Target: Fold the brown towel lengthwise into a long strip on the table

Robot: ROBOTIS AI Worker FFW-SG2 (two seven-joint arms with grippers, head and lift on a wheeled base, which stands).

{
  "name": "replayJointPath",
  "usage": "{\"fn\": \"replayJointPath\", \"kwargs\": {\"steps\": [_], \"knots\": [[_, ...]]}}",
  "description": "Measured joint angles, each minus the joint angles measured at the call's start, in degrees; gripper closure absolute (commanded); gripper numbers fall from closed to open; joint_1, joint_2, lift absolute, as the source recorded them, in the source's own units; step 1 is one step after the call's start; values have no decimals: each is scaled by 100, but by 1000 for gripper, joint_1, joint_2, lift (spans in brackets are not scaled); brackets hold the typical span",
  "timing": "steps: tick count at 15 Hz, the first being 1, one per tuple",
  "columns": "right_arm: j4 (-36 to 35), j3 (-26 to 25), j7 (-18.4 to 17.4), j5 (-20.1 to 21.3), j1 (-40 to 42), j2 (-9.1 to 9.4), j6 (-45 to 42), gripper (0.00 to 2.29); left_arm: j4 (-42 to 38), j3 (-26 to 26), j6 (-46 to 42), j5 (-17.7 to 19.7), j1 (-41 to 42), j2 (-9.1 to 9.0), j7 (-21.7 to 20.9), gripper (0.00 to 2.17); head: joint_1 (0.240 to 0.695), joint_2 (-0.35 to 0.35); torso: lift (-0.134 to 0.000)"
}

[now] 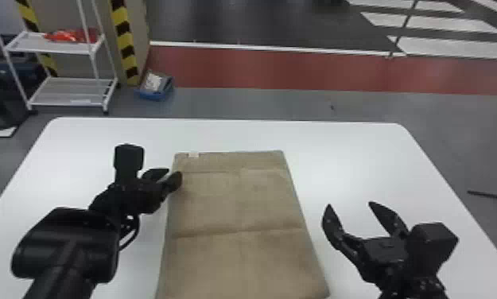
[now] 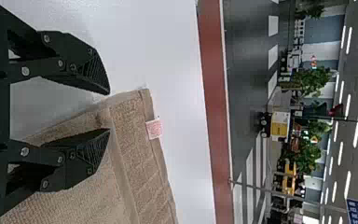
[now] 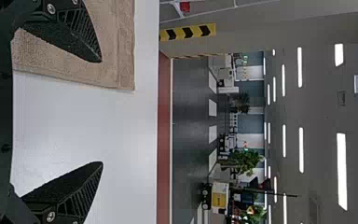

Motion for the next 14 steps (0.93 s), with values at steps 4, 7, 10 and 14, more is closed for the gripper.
{"fn": "replayJointPath", "kwargs": {"steps": [4, 7, 10, 14], "knots": [[23, 3, 0, 0, -20, -3, 12, 100, 38, -16, -87, -36, 1, 0, -18, 1204, 695, -116, -94], [28, 3, 0, -2, -27, -10, 34, 100, -6, -24, -122, -64, 68, 0, -20, 1204, 695, -118, -94], [28, 8, 0, -8, -55, -17, 116, 100, -486, -3, -96, -66, 389, 0, -33, 1204, 695, -120, -94], [28, 13, 0, -9, -83, -18, 178, 100, -2059, 13, 275, -51, 1234, 3, -45, 1204, 695, -131, -94]]}}
